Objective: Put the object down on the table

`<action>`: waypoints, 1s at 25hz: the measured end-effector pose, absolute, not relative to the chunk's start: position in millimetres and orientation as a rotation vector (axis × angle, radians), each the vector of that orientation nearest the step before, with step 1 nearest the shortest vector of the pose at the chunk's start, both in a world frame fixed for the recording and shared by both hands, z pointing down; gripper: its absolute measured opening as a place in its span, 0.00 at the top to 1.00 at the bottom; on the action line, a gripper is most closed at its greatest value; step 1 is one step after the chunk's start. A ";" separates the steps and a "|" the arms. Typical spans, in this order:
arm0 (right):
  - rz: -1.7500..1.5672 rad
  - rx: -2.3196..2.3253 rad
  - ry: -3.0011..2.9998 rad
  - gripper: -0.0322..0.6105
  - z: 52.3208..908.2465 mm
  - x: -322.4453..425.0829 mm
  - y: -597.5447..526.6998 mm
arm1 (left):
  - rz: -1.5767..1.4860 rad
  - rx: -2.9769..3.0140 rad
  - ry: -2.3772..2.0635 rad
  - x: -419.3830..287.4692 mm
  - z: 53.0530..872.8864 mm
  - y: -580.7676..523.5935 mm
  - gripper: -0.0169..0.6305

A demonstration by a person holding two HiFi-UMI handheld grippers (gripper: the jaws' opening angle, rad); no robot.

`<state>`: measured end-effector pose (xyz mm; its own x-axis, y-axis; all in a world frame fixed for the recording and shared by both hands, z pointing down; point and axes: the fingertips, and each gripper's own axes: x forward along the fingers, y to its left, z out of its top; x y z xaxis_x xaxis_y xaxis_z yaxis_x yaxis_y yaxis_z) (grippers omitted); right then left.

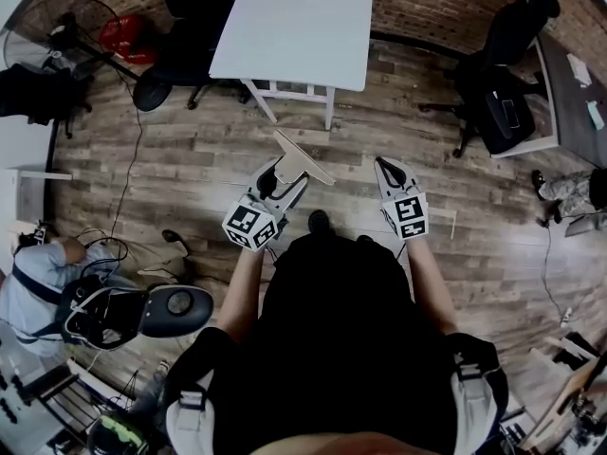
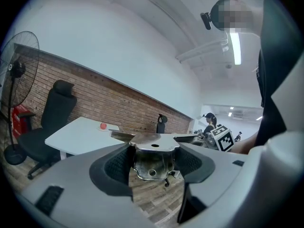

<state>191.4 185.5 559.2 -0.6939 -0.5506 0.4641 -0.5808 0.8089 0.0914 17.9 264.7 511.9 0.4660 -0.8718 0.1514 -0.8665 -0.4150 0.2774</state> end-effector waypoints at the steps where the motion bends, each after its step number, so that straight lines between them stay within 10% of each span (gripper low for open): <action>1: 0.083 0.844 -2.516 0.95 558.4 186.5 185.6 | -0.023 2.403 -1.474 13.1 511.8 264.6 0.53; 25: 0.152 0.843 -2.504 0.95 574.2 152.2 166.5 | -0.010 2.349 -1.508 -40.3 522.7 241.6 0.53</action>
